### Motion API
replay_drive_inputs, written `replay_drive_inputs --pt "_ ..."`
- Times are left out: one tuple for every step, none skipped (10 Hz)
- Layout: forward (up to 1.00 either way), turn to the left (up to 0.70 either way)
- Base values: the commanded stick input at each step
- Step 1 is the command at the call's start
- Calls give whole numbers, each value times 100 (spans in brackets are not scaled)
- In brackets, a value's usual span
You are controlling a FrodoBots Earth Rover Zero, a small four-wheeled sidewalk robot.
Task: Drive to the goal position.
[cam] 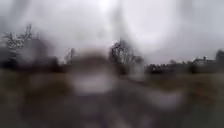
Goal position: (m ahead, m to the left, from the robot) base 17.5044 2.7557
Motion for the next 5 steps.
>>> replay_drive_inputs --pt "85 0" --pt "85 0" --pt "85 19" --pt "85 34" --pt "85 33"
